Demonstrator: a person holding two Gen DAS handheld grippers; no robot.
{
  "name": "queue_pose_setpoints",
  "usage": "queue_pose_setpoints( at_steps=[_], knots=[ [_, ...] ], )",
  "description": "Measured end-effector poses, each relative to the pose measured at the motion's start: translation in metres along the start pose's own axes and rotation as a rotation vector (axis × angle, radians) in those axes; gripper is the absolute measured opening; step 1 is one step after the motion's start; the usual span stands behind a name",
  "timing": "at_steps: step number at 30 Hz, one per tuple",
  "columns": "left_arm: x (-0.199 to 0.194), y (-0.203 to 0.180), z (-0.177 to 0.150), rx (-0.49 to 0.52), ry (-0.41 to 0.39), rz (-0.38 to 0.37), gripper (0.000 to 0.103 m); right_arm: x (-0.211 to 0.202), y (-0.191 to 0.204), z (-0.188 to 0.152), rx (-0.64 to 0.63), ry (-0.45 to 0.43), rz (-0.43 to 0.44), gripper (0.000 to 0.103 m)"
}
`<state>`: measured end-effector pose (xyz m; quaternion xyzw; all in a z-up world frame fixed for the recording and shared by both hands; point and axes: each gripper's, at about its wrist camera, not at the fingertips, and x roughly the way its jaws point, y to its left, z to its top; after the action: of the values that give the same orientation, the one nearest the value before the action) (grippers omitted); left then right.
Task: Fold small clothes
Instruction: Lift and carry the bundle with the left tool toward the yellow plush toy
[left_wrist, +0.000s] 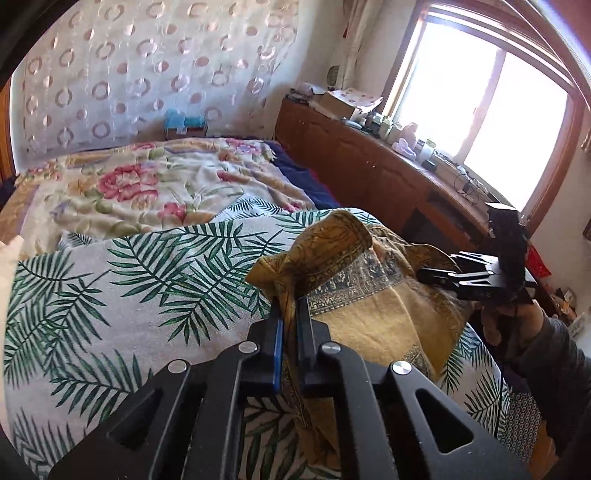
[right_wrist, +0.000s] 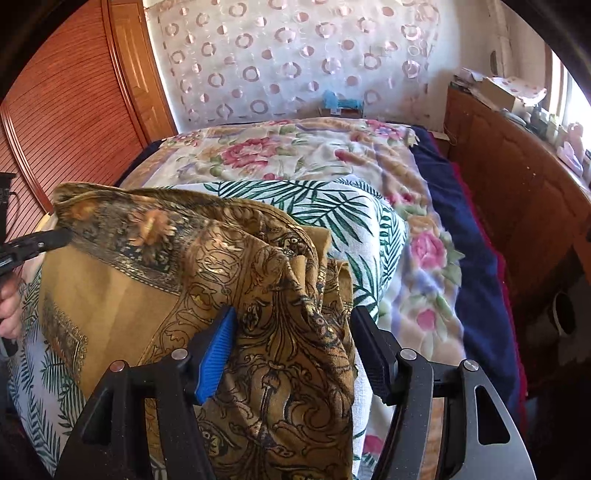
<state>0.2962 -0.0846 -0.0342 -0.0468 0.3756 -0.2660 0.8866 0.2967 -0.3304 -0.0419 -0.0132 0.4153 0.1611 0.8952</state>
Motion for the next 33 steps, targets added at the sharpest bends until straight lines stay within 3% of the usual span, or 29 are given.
queue_pose_setpoints(
  at_steps=[9, 11, 13, 16, 21, 26, 33],
  knots=[
    [-0.003, 0.001, -0.008, 0.013, -0.006, 0.022, 0.006, 0.019, -0.007, 0.005, 0.012, 0.078, 0.051, 0.065],
    [-0.005, -0.003, -0.008, 0.028, -0.017, 0.020, 0.006, 0.019, -0.008, 0.005, -0.004, 0.086, 0.079, 0.055],
    [-0.009, -0.008, -0.010, 0.039, -0.029, 0.019, 0.006, 0.018, -0.008, 0.005, -0.015, 0.096, 0.113, 0.036],
    [-0.016, -0.012, -0.009, 0.037, -0.048, -0.001, 0.006, 0.013, -0.004, 0.006, -0.033, 0.081, 0.112, 0.016],
    [-0.043, -0.021, -0.009, 0.062, -0.100, -0.028, 0.006, -0.007, 0.012, 0.007, -0.063, -0.023, 0.052, 0.012],
    [-0.087, -0.014, -0.010, 0.071, -0.177, -0.007, 0.006, -0.030, 0.046, 0.019, -0.135, -0.127, 0.089, 0.012],
    [-0.162, 0.041, -0.029, -0.005, -0.280, 0.118, 0.006, -0.026, 0.123, 0.056, -0.266, -0.208, 0.172, 0.012]
  ],
)
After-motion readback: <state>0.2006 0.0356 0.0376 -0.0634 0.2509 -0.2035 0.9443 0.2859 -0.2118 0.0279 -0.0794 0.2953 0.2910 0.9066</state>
